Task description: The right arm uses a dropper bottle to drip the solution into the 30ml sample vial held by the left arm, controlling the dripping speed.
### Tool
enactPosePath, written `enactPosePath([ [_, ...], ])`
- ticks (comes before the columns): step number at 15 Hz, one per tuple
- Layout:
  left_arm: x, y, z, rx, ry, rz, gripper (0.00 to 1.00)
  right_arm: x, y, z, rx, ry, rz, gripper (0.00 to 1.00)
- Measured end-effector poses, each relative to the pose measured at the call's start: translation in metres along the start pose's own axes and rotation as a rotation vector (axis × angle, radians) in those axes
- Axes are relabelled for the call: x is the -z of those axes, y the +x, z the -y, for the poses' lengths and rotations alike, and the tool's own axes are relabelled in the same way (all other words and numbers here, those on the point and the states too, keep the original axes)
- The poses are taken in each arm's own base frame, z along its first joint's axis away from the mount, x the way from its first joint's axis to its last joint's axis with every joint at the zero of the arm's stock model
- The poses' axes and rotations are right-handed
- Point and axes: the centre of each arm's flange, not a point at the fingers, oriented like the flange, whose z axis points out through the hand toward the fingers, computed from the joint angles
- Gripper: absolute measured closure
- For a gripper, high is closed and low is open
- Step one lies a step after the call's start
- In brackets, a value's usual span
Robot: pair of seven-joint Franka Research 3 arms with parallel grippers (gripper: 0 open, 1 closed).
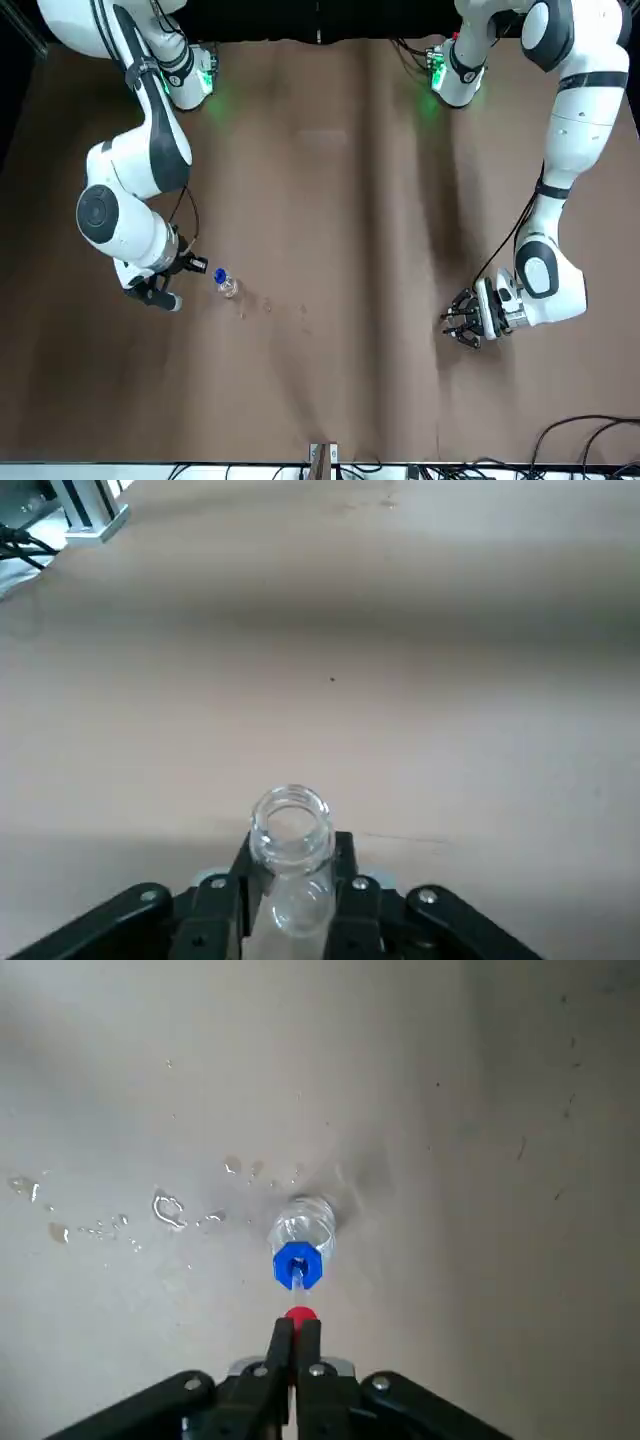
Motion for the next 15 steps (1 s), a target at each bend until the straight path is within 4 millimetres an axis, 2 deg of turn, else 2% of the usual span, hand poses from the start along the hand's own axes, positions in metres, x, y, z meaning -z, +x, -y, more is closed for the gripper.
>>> enactPosePath([
  [5, -0.004, -0.007, 0.000, 0.008, 0.002, -0.017, 0.68, -0.017, 0.000, 0.003, 0.004, -0.012, 0.024, 0.96],
  [10, -0.007, -0.023, -0.003, 0.015, 0.011, -0.043, 0.68, -0.017, -0.001, 0.006, 0.009, -0.012, 0.024, 0.96],
  [11, -0.008, -0.024, -0.003, 0.018, 0.014, -0.049, 0.63, -0.018, -0.002, 0.006, 0.010, -0.012, 0.024, 0.96],
  [13, -0.007, -0.025, -0.003, 0.022, 0.018, -0.054, 0.61, -0.018, -0.002, 0.007, 0.011, -0.011, 0.023, 0.96],
  [15, -0.006, -0.026, -0.002, 0.029, 0.025, -0.060, 0.45, -0.020, -0.001, 0.008, 0.011, -0.012, 0.025, 0.96],
])
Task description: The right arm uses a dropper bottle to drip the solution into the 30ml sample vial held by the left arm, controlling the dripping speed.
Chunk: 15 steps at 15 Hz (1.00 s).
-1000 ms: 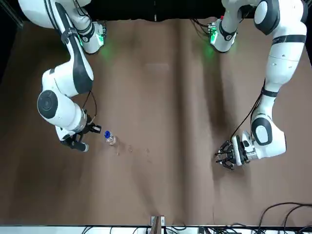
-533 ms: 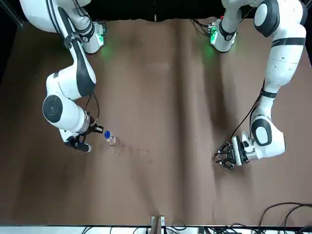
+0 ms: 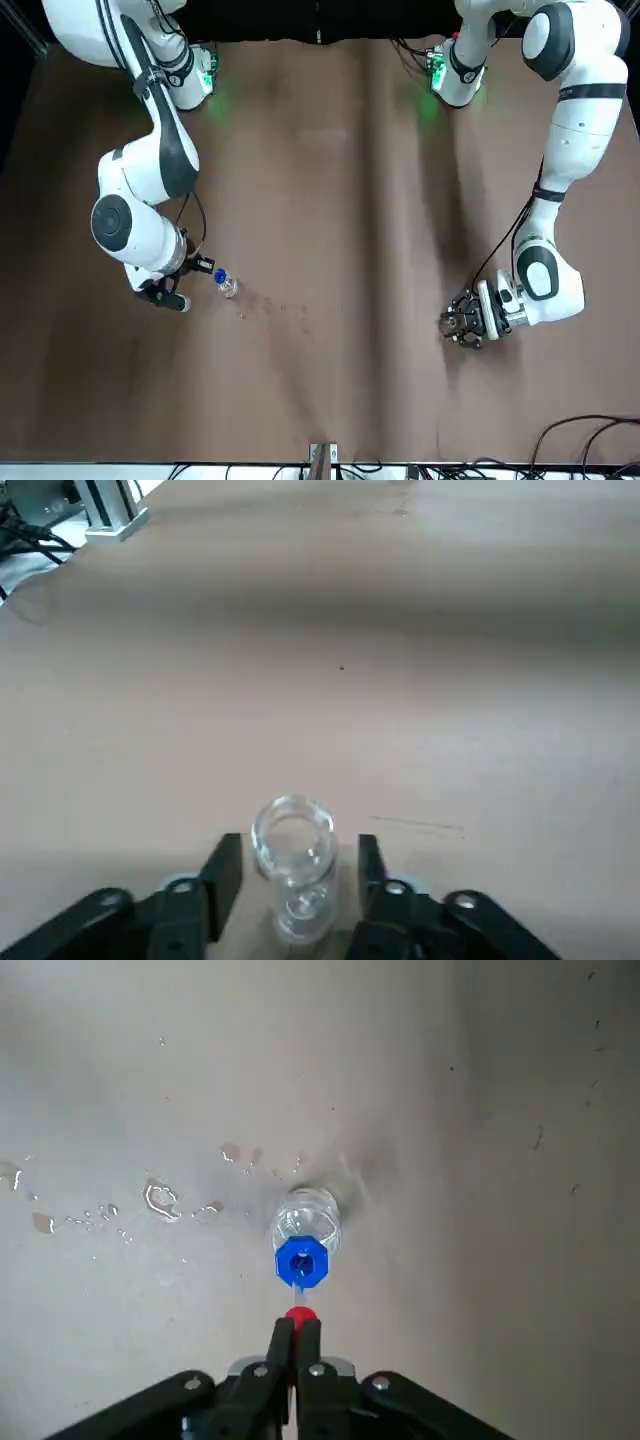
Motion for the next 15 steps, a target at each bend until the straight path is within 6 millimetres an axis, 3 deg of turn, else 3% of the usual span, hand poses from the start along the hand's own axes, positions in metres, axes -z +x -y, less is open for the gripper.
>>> enactPosePath([
  [5, 0.009, -0.011, 0.001, 0.031, 0.022, -0.016, 0.01, -0.003, 0.001, 0.000, -0.001, 0.000, 0.000, 0.96],
  [10, 0.024, -0.009, 0.008, 0.078, 0.008, 0.040, 0.00, -0.003, 0.003, 0.000, -0.001, 0.003, -0.007, 0.96],
  [14, 0.064, 0.013, 0.013, 0.252, -0.080, 0.239, 0.00, -0.003, 0.004, 0.001, -0.001, 0.007, -0.014, 0.96],
  [15, 0.086, 0.030, 0.014, 0.357, -0.081, 0.317, 0.00, -0.003, 0.004, 0.001, -0.001, 0.007, -0.014, 0.96],
])
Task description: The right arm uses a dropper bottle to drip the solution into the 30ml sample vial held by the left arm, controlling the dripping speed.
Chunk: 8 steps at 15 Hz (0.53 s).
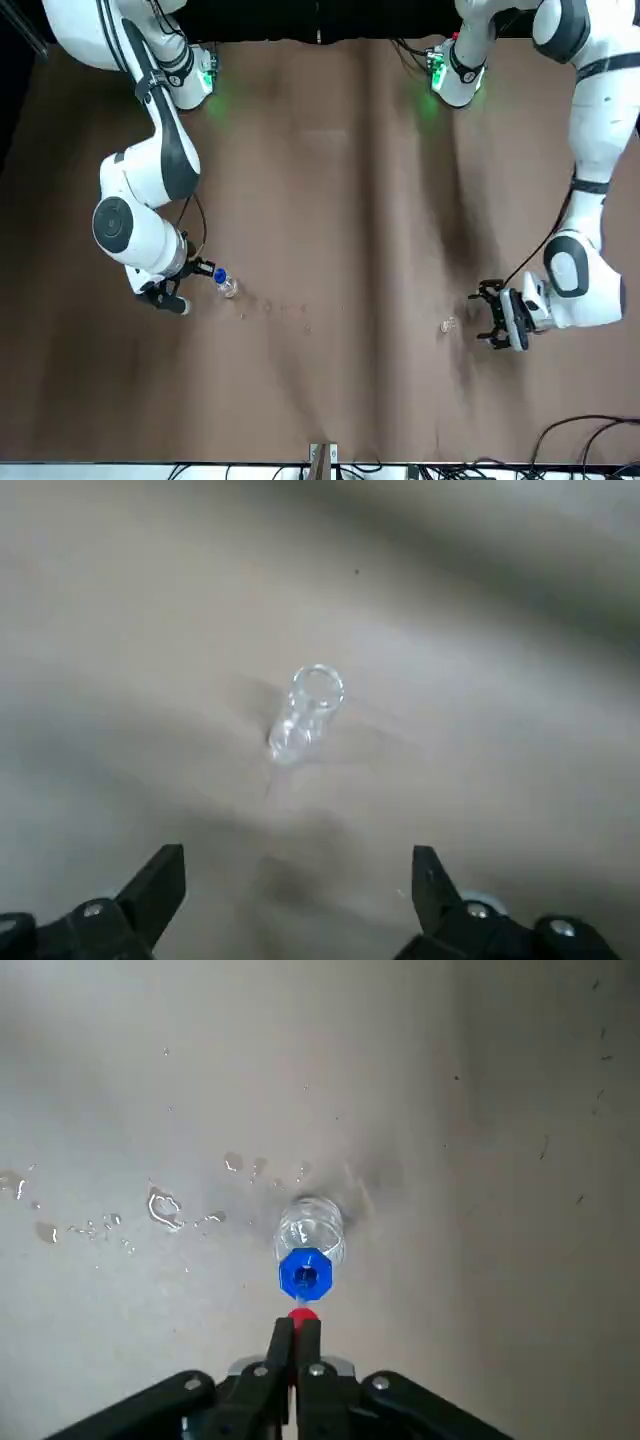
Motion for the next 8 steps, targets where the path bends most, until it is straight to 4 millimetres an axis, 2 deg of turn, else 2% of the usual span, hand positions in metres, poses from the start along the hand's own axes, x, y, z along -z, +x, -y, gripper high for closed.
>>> enactPosePath([
  [3, 0.037, 0.024, -0.011, 0.139, 0.034, 0.077, 0.00, 0.000, 0.001, -0.001, -0.001, 0.000, 0.000, 0.96],
  [8, 0.059, 0.060, -0.035, 0.361, 0.058, 0.200, 0.00, 0.000, 0.001, -0.002, 0.000, -0.001, 0.000, 0.96],
])
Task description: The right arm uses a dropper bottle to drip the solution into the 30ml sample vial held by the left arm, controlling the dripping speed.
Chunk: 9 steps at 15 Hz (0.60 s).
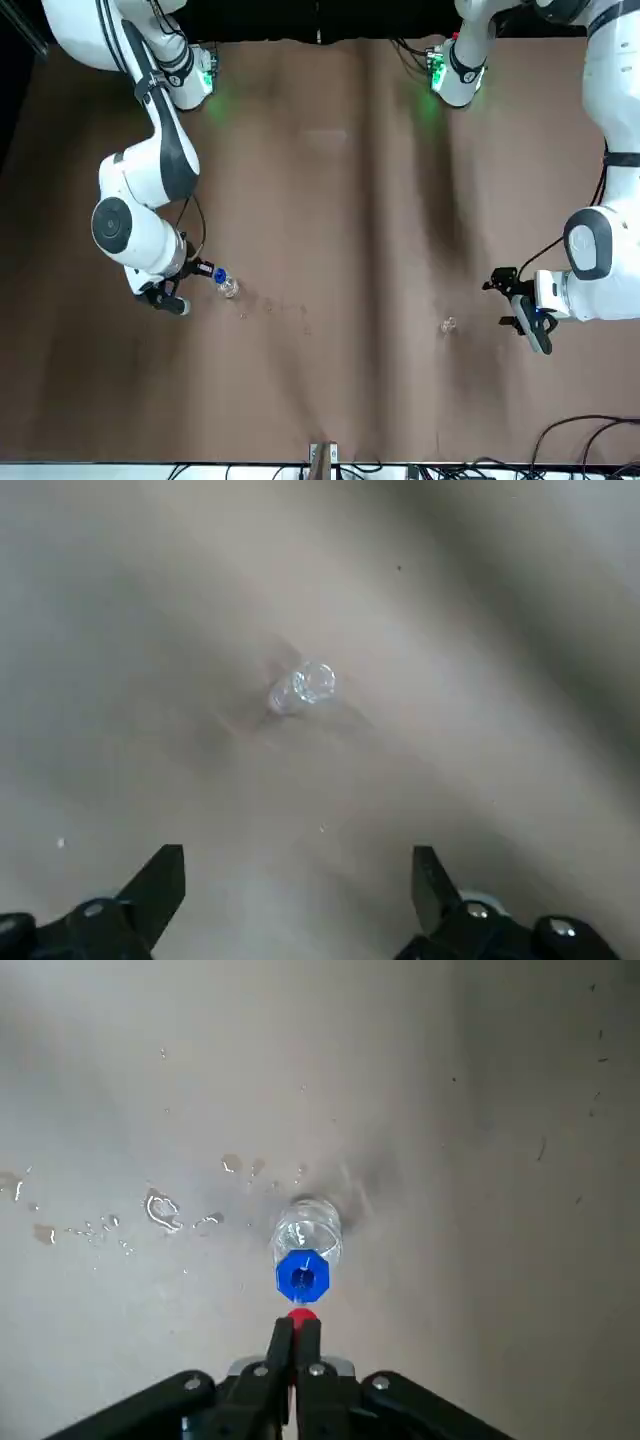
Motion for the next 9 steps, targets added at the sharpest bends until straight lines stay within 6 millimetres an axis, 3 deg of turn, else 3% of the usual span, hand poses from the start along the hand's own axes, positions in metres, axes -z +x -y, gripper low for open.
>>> enactPosePath([
  [5, 0.032, 0.029, -0.058, 0.319, 0.041, 0.135, 0.00, 0.000, 0.000, 0.000, 0.000, 0.000, 0.000, 0.96],
  [9, 0.063, 0.049, -0.115, 0.526, 0.094, 0.228, 0.00, 0.002, 0.001, 0.000, 0.000, 0.001, -0.003, 0.96],
])
